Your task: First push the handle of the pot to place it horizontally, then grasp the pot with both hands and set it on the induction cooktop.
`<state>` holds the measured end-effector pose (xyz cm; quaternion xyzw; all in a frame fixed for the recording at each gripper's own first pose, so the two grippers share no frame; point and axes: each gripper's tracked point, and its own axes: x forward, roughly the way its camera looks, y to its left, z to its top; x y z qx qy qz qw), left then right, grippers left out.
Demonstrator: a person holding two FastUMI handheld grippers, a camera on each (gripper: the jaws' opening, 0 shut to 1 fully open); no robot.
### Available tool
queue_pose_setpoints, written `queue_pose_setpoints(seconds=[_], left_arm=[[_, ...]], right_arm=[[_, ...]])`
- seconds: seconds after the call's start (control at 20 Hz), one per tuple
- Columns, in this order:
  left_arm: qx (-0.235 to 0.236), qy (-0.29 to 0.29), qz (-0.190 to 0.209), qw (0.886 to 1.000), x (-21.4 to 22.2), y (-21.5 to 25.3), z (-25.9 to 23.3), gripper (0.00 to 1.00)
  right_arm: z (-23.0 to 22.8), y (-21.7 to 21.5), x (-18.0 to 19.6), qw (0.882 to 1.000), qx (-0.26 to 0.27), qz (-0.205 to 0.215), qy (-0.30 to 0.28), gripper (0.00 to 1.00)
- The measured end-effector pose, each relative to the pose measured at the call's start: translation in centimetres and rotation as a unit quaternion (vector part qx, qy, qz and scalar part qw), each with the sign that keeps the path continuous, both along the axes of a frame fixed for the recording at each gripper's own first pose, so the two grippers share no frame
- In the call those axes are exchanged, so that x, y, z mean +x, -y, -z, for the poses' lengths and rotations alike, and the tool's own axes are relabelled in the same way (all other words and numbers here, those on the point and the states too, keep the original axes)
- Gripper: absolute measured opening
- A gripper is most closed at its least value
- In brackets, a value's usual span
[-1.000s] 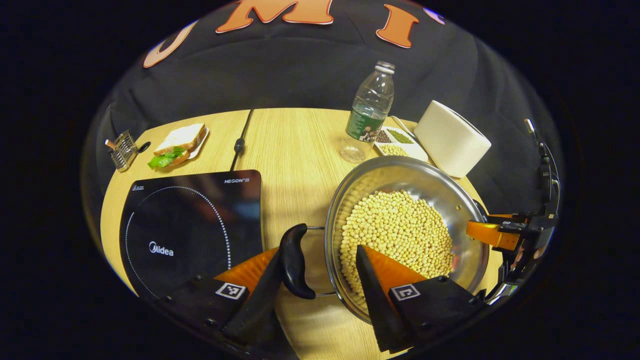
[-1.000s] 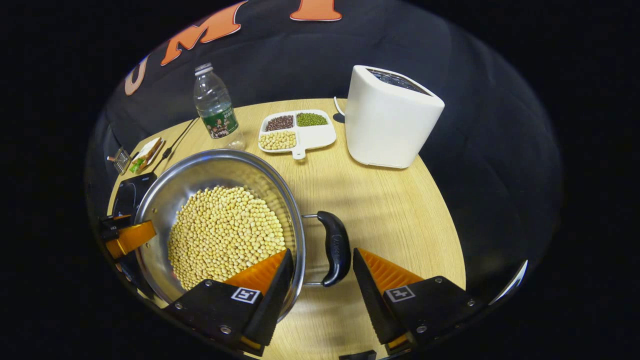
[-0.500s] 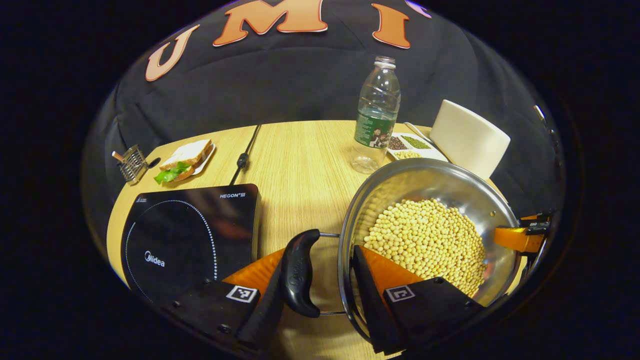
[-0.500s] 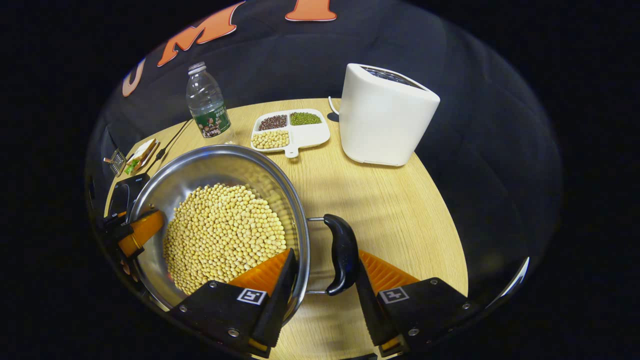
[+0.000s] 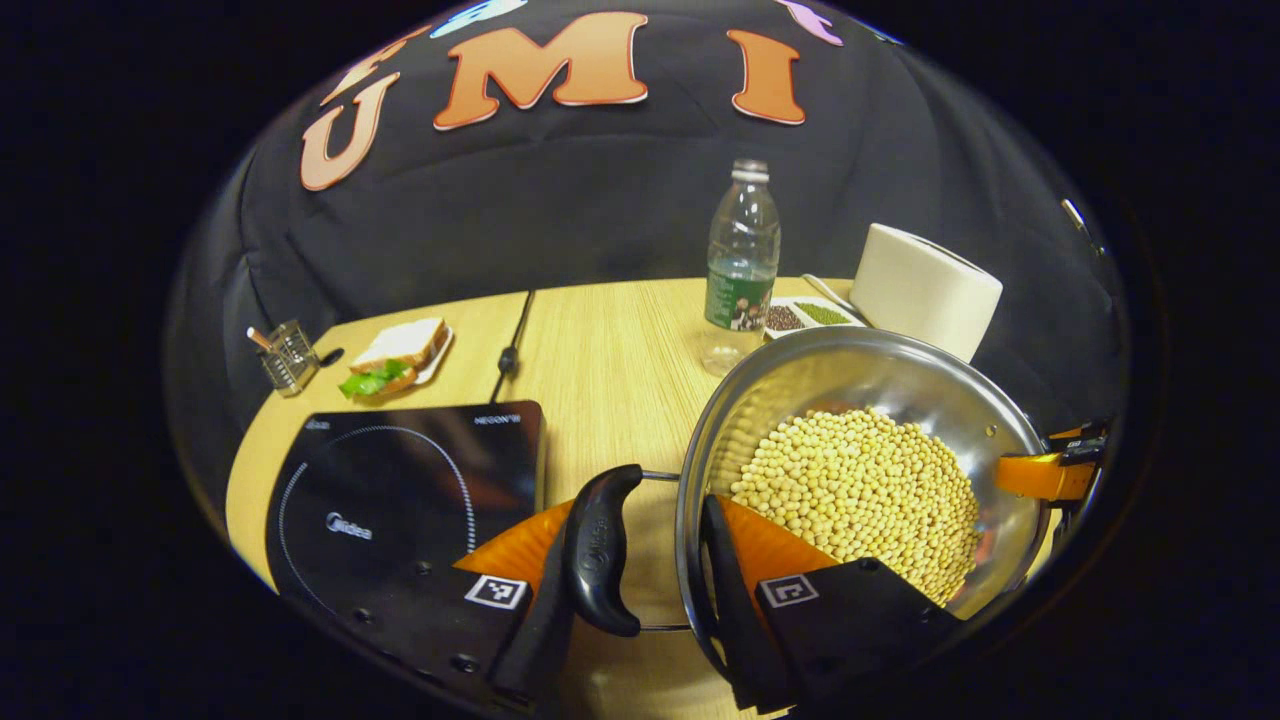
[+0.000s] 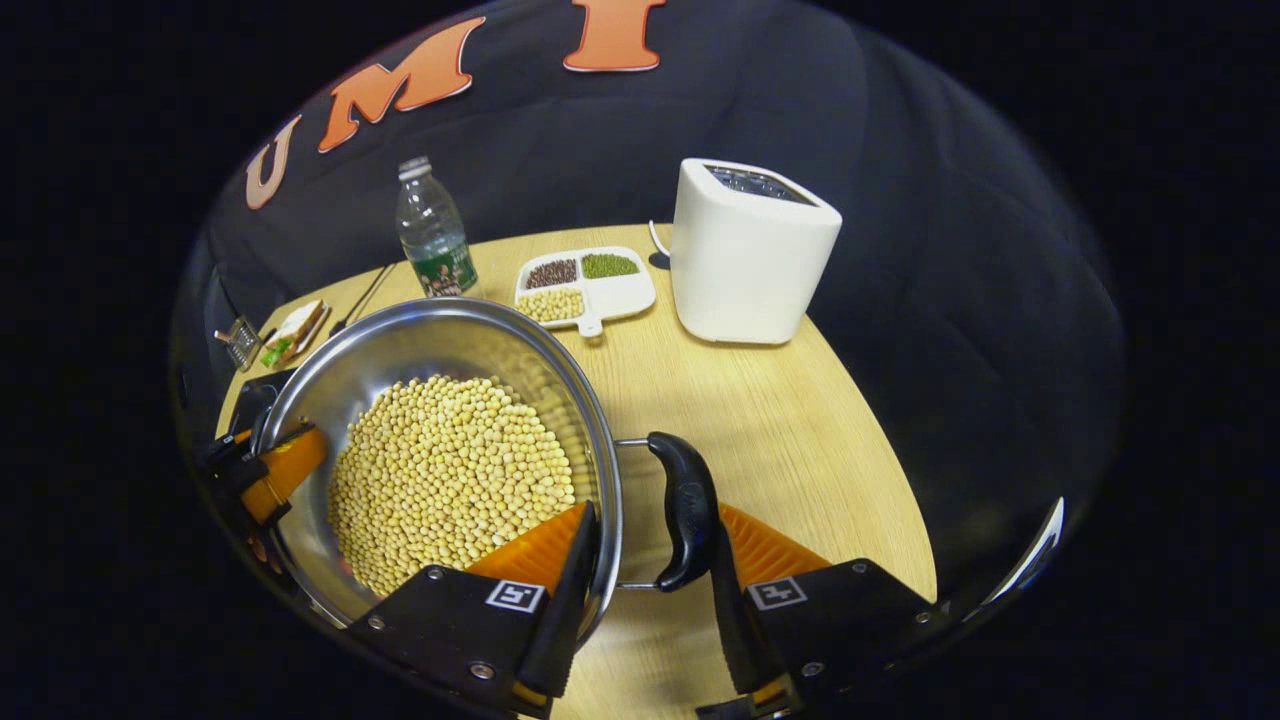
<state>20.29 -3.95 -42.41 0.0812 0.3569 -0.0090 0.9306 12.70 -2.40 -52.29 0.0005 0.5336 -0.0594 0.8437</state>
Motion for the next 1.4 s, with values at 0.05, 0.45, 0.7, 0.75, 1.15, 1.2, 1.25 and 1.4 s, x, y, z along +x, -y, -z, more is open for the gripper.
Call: queue_pose_setpoints(seconds=[0.05,0.45,0.7,0.75,1.15,1.2,1.25,1.4], left_arm=[[0.001,0.006,-0.002,1.000,-0.3,-0.4,-1.2,0.70],[0.004,0.024,-0.035,0.999,-3.7,-5.8,-7.2,0.69],[0.007,0.033,-0.052,0.998,-5.5,-9.3,-10.0,0.70],[0.010,0.034,-0.055,0.998,-5.9,-10.1,-10.4,0.70],[0.019,0.046,-0.096,0.994,-7.4,-15.9,-12.5,0.70],[0.019,0.046,-0.102,0.993,-7.6,-16.6,-12.5,0.70],[0.019,0.046,-0.108,0.993,-7.7,-17.5,-12.7,0.67],[0.023,0.049,-0.119,0.991,-8.0,-19.6,-13.4,0.70]], right_arm=[[0.6,-0.2,-0.2,1.000,0.002,-0.002,0.006,0.55],[1.5,0.2,1.0,0.999,0.016,-0.033,0.025,0.59],[2.0,0.3,1.3,0.998,0.028,-0.048,0.027,0.59],[2.1,0.4,1.5,0.998,0.029,-0.051,0.027,0.59],[2.8,0.5,2.2,0.996,0.043,-0.066,0.026,0.59],[2.5,0.6,2.3,0.996,0.044,-0.070,0.026,0.59],[2.4,0.8,2.6,0.996,0.044,-0.074,0.026,0.59],[2.5,0.7,2.6,0.995,0.050,-0.081,0.027,0.59]])
